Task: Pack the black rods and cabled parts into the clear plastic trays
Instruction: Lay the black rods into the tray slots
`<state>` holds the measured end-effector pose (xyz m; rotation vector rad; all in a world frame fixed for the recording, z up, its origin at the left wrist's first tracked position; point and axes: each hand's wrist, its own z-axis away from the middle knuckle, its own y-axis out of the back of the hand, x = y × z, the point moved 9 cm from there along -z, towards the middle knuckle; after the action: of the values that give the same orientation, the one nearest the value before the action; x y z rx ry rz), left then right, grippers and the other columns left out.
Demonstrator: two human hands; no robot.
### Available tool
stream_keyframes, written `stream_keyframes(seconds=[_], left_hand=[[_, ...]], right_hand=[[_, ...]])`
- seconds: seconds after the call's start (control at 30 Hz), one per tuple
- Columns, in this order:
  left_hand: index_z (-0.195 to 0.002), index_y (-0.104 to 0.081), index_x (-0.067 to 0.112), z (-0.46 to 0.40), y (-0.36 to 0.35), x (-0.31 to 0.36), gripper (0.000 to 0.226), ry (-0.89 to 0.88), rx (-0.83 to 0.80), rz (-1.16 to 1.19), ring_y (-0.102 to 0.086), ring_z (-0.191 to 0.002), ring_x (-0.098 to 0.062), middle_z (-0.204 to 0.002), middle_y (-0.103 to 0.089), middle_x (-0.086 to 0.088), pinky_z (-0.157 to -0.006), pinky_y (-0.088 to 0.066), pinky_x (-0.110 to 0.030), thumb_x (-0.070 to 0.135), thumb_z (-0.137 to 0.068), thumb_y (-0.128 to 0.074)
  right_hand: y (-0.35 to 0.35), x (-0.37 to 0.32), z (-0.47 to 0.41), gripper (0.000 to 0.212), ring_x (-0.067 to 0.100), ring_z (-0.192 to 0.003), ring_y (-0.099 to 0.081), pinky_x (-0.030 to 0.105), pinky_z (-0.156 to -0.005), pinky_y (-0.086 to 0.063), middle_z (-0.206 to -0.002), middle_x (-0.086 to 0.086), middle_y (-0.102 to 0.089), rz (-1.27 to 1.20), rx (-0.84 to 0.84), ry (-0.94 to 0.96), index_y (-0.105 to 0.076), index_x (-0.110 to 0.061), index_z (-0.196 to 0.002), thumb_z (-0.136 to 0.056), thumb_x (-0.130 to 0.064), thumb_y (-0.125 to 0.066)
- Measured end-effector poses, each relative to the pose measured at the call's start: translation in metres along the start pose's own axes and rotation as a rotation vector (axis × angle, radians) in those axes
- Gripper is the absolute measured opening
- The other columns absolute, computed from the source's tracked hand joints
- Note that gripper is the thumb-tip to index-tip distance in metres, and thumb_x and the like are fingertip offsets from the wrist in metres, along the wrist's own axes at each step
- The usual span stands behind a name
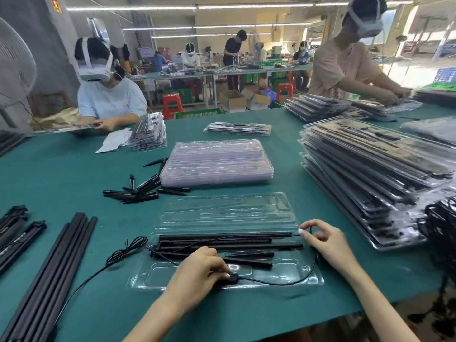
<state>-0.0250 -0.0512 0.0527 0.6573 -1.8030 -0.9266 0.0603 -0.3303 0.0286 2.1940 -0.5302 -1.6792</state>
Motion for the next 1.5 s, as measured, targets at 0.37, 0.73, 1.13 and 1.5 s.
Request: stream_keyframes(seconds=[0.37, 0.73, 1.13, 1.5], left_hand=[[-0.102, -0.073, 0.031, -0.003, -0.008, -0.006, 0.023, 0.105, -0.155, -0.152, -0.059, -0.093, -0.007, -0.091, -0.063, 0.012, -0.076, -0.046, -0.024, 0.016, -0.086, -0.066], [-0.124, -0.061, 0.032, -0.021, 0.025, -0.004, 0.03, 0.02, 0.06, -0.086, -0.048, -0.115, -0.002, -0.117, -0.057, 0.018, -0.1, -0.035, -0.023, 0.028, -0.094, -0.056], [-0.131, 0.013, 0.066, -0.011, -0.011, -0.089, 0.043, 0.34, -0.178, -0.376, 0.027, -0.139, -0.008, -0.149, 0.026, 0.02, -0.109, 0.019, -0.057, 0.057, -0.097, -0.011], [-0.136, 0.012, 0.061, -0.042, -0.021, -0.033, 0.053, 0.122, -0.171, -0.371, 0.026, -0.141, -0.008, -0.152, 0.023, 0.02, -0.108, 0.024, -0.055, 0.067, -0.092, -0.017]], right_hand=[[0.0, 0.001, -0.001, 0.007, 0.008, -0.047, -0.025, 0.016, -0.047, -0.022, -0.044, -0.006, -0.031, 0.044, 0.0, 0.008, -0.066, -0.029, -0.079, -0.083, -0.031, -0.071], [0.004, -0.012, 0.002, 0.021, 0.013, -0.051, -0.026, 0.019, -0.047, -0.023, -0.053, 0.003, -0.036, -0.127, -0.112, 0.019, -0.055, -0.031, -0.096, -0.08, -0.043, -0.062], [0.005, -0.022, 0.026, 0.045, 0.007, -0.052, -0.032, 0.016, -0.053, -0.028, -0.056, 0.001, -0.039, 0.054, -0.256, 0.126, -0.052, -0.038, -0.11, -0.084, -0.005, -0.068], [-0.003, -0.045, 0.019, 0.02, 0.005, -0.054, -0.034, 0.02, -0.055, -0.028, -0.059, -0.003, -0.045, 0.21, -0.309, 0.254, -0.06, -0.036, -0.098, -0.086, -0.05, -0.051]])
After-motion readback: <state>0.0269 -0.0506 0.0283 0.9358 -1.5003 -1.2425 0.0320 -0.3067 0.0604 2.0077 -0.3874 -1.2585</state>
